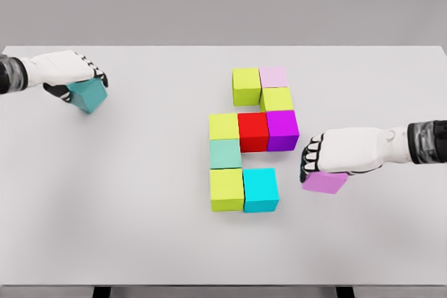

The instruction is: Assemble the squares on the desktop into the number 2

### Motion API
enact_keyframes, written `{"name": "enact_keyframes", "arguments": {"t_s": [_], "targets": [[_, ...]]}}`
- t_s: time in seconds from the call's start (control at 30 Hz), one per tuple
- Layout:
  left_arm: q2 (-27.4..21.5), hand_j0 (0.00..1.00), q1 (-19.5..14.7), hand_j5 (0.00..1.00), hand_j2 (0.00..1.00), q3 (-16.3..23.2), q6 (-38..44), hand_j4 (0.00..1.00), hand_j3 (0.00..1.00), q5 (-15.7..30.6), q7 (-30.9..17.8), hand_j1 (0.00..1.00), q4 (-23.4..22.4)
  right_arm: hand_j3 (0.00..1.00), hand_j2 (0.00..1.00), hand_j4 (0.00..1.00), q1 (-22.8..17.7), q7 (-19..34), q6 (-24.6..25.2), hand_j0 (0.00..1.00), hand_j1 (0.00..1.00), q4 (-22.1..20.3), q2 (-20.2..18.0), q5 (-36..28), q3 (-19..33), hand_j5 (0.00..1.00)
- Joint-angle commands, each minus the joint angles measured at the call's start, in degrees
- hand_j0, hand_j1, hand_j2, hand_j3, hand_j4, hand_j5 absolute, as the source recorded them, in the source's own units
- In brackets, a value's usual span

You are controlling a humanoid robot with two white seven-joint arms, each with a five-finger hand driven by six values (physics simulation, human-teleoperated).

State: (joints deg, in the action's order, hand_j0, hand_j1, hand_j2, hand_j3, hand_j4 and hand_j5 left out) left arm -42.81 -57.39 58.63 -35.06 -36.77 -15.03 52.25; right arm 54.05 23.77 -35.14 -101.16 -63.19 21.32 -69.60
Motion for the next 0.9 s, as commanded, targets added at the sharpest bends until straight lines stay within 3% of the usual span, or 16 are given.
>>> {"name": "enact_keyframes", "arguments": {"t_s": [0.0, 0.13, 0.3, 0.4, 0.63, 0.77, 0.87], "targets": [[0.89, 0.69, 0.00, 0.69, 0.69, -0.18, 0.06, 0.69, 0.69, 0.20, 0.00, 0.69, -0.39, 0.86, 0.86, 0.86, 0.00, 0.05, 0.14, 0.86, 0.86, 0.00, 0.17, -0.32, -0.09, 0.86], [2.91, 0.69, -0.44, 0.69, 0.69, -0.62, 0.06, 0.69, 0.69, 0.20, 0.00, 0.69, -0.83, 0.96, 0.96, 0.96, 0.00, -0.03, 0.14, 0.96, 0.96, 0.00, -0.01, -0.32, -0.09, 0.96], [4.93, 0.70, -1.23, 0.70, 0.70, -0.71, 0.06, 0.70, 0.70, 0.20, 0.00, 0.70, -1.36, 0.96, 0.96, 0.96, -0.09, -0.04, 0.14, 0.96, 0.96, 0.00, -0.71, -0.32, -0.01, 0.96], [6.69, 0.70, -2.02, 0.70, 0.70, -0.80, 0.06, 0.70, 0.70, 0.20, 0.00, 0.70, -2.59, 0.99, 0.99, 0.99, -0.09, -0.30, 0.14, 0.99, 0.99, 0.08, -3.25, -0.58, 0.78, 0.99], [9.86, 0.70, -2.72, 0.70, 0.70, -1.50, 0.06, 0.70, 0.70, 0.20, -0.09, 0.70, -3.65, 0.99, 0.99, 0.99, -0.17, -0.56, 0.14, 0.99, 0.99, 1.66, -9.32, -6.56, 9.31, 0.99], [11.43, 0.70, -3.43, 0.70, 0.70, -1.76, 0.06, 0.70, 0.70, 0.20, -0.09, 0.70, -3.65, 0.99, 0.99, 0.99, -6.76, -0.21, 0.14, 0.99, 0.99, 2.55, -10.90, -8.14, 19.50, 0.99], [12.49, 0.70, -3.69, 0.70, 0.70, -1.76, 0.06, 0.70, 0.70, 0.20, -0.09, 0.70, -3.65, 0.99, 0.99, 0.99, -8.26, -0.21, 0.14, 0.99, 0.99, 2.46, -12.48, -8.23, 21.09, 0.99]]}}
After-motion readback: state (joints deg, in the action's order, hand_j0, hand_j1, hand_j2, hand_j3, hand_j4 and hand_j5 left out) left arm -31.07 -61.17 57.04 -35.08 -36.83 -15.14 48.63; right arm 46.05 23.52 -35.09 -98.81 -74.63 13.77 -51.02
